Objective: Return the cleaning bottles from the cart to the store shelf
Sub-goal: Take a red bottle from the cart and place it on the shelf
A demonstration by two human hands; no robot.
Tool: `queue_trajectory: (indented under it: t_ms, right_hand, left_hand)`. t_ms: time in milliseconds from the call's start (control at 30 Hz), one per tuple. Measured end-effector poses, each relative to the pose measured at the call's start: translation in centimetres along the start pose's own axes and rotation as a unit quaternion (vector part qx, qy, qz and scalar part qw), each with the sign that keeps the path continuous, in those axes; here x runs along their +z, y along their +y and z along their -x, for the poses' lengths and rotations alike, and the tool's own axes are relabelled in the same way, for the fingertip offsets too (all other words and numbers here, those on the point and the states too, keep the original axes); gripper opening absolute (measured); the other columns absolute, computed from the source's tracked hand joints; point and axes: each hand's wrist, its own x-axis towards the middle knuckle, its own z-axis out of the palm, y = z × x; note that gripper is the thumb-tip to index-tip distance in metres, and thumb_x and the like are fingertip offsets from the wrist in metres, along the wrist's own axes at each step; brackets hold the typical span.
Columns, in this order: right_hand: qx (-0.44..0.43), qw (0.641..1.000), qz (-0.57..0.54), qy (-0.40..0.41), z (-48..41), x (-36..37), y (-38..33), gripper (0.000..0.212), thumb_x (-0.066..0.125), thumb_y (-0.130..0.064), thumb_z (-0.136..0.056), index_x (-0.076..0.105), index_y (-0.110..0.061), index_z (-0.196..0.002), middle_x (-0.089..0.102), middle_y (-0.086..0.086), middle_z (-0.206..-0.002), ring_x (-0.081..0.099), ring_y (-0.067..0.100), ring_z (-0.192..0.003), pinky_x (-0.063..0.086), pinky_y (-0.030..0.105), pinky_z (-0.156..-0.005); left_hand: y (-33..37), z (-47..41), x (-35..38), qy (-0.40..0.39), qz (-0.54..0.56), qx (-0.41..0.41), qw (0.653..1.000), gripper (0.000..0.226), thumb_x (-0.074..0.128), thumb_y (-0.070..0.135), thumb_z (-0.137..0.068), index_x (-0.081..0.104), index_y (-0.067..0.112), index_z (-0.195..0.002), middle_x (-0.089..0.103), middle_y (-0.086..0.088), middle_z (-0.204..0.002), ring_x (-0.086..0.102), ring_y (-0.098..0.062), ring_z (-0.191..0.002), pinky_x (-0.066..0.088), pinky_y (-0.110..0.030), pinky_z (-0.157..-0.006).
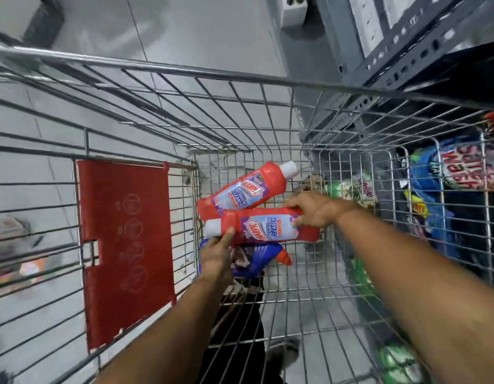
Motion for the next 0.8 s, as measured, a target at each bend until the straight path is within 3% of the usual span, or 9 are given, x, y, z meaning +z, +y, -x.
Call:
queue_trajectory:
  t_ms: [133,200,300,400,500,600,700,800]
  right_hand:
    - [-0.005,0.999,-0.03,-0.024,0.8,0.3,0.1,0.054,0.073,-0.026,-0.076,0.052,-0.032,-0.126,0.058,0.0,-0.128,0.051,0.018,-0.114,0.037,0.031,-0.091]
    - [-0.017,0.997,-0.069,-0.024,1.9,0.6,0.2,0.047,0.073,-0.027,-0.076,0.057,-0.032,-0.119,0.057,0.0,-0.129,0.05,0.02,-0.117,0.039,0.038,-0.096]
    - [-0.024,0.99,-0.137,0.012,4.6,0.3,0.0,0.046,0.075,-0.022,-0.074,0.059,-0.028,-0.117,0.054,0.002,-0.13,0.05,0.019,-0.119,0.041,0.046,-0.102]
    - [-0.051,0.969,-0.236,0.061,8.8,-0.6,-0.7,0.049,0.078,-0.014,-0.073,0.059,-0.036,-0.112,0.06,-0.012,-0.118,0.058,0.0,-0.104,0.05,0.023,-0.088]
    - [-0.09,0.937,-0.316,0.121,14.0,-1.1,-2.2,0.046,0.078,-0.007,-0.072,0.062,-0.037,-0.102,0.069,-0.018,-0.103,0.065,-0.001,-0.098,0.053,0.017,-0.079]
    - [-0.118,0.901,-0.365,0.203,18.7,-1.1,-3.7,0.04,0.073,0.0,-0.075,0.061,-0.026,-0.103,0.068,-0.014,-0.099,0.065,-0.007,-0.089,0.051,0.011,-0.074]
    - [-0.136,0.85,-0.416,0.294,23.6,-0.2,-4.4,0.041,0.069,0.005,-0.076,0.058,-0.002,-0.114,0.07,-0.014,-0.09,0.066,-0.006,-0.08,0.052,0.014,-0.072]
    - [-0.172,0.806,-0.438,0.36,27.9,1.3,-5.2,0.038,0.07,0.006,-0.075,0.061,-0.016,-0.105,0.073,-0.016,-0.087,0.066,-0.003,-0.083,0.052,0.016,-0.075]
  left_hand:
    - [1.2,0.6,0.2,-0.081,0.029,0.046,0.995,0.013,0.061,0.009,-0.088,0.063,0.009,-0.101,0.075,-0.006,-0.083,0.07,-0.02,-0.078,0.059,-0.025,-0.059]
    - [2.0,1.3,0.5,-0.136,0.077,0.043,0.987,0.026,0.062,0.01,-0.088,0.058,0.011,-0.113,0.074,-0.011,-0.098,0.07,-0.025,-0.091,0.061,-0.032,-0.072]
    - [4.4,3.2,1.0,-0.171,0.027,0.082,0.981,0.042,0.073,0.017,-0.073,0.058,0.012,-0.112,0.076,-0.011,-0.099,0.073,-0.026,-0.092,0.06,-0.031,-0.071]
    - [7.7,6.5,2.2,-0.211,-0.068,0.163,0.961,0.045,0.077,0.019,-0.069,0.064,0.005,-0.109,0.075,-0.01,-0.096,0.073,-0.024,-0.086,0.059,-0.027,-0.074]
    - [11.5,11.1,4.4,-0.268,-0.141,0.266,0.915,0.011,0.076,0.018,-0.072,0.076,0.018,-0.083,0.076,0.003,-0.07,0.069,-0.009,-0.064,0.055,-0.019,-0.06]
    - [15.3,17.0,7.2,-0.306,-0.215,0.349,0.859,0.005,0.077,0.022,-0.073,0.076,0.02,-0.077,0.074,0.007,-0.063,0.065,-0.005,-0.057,0.053,-0.019,-0.057]
    - [17.0,24.0,9.8,-0.374,-0.267,0.4,0.793,0.004,0.078,0.015,-0.072,0.077,0.019,-0.071,0.074,0.007,-0.06,0.068,-0.005,-0.055,0.055,-0.019,-0.055]
    - [17.1,30.3,11.2,-0.441,-0.302,0.431,0.727,0.007,0.08,0.02,-0.066,0.078,0.021,-0.072,0.075,0.007,-0.063,0.07,-0.007,-0.06,0.058,-0.022,-0.059]
